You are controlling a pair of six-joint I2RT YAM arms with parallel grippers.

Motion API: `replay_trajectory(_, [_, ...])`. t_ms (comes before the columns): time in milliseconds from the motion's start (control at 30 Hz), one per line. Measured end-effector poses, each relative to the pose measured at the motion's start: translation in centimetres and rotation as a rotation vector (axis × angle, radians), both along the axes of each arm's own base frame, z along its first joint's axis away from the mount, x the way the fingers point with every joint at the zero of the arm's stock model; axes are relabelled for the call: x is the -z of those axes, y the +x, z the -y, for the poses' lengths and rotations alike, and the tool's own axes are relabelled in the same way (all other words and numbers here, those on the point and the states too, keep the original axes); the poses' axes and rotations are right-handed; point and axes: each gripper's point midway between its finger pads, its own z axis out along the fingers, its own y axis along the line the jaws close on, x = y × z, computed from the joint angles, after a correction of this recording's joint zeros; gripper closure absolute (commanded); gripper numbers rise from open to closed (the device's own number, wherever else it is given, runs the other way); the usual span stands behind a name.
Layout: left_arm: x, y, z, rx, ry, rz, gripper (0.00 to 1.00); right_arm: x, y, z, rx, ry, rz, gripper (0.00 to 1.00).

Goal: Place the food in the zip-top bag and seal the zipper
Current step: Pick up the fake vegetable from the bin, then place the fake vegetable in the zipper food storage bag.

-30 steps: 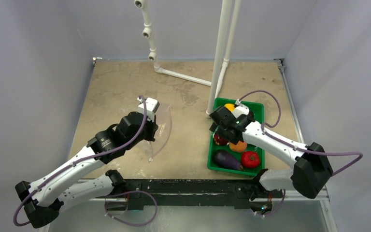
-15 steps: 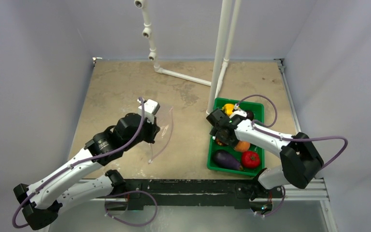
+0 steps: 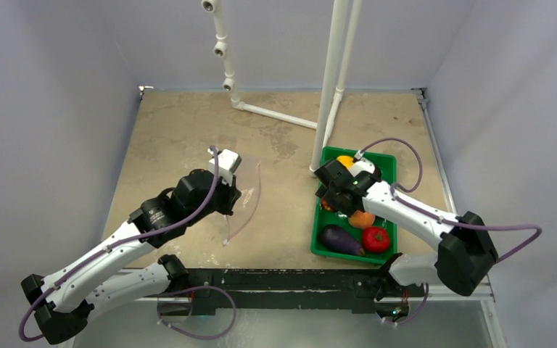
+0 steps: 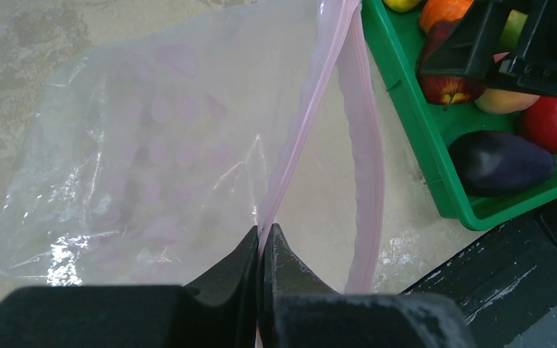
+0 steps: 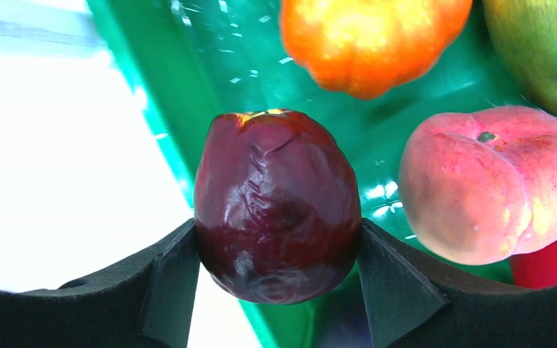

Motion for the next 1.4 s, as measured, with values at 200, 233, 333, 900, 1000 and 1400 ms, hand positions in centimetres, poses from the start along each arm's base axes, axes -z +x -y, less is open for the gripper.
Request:
replay_trajectory(200, [0.2, 0.1, 0.1, 0.0, 0.004, -0.003, 1.0, -5.0, 1.6, -1.3, -0.044, 0.07, 0.118, 0.88])
replay_trajectory(233, [0.2, 0.1, 0.2, 0.0, 0.004, -0.003, 1.0, -5.7, 1.8, -1.5, -0.055, 0.077, 0.133, 0.89])
replay_trajectory(333, [0.3, 0.2, 0.2, -0.001, 0.006, -0.005, 1.0, -8.2, 1.9, -2.6, -0.121, 0.104, 0.188, 0.91])
replay_trajectory(900, [1.1, 0.7, 0.5, -0.013, 0.032, -0.019, 1.0, -17.0, -4.3, -15.3, -0.629, 0.264, 0.395, 0.93])
replay_trajectory(1000, [1.4, 1.0, 0.4, -0.025, 0.046, -0.021, 1.0, -18.3, -5.3, -16.5, -0.697, 0.297, 0.437, 0.92])
replay_trajectory(1400, [1.2, 1.3, -0.1, -0.056, 0.043, -0.005, 1.0, -21.2, -6.0, -20.2, -0.801, 0.406, 0.568, 0.91])
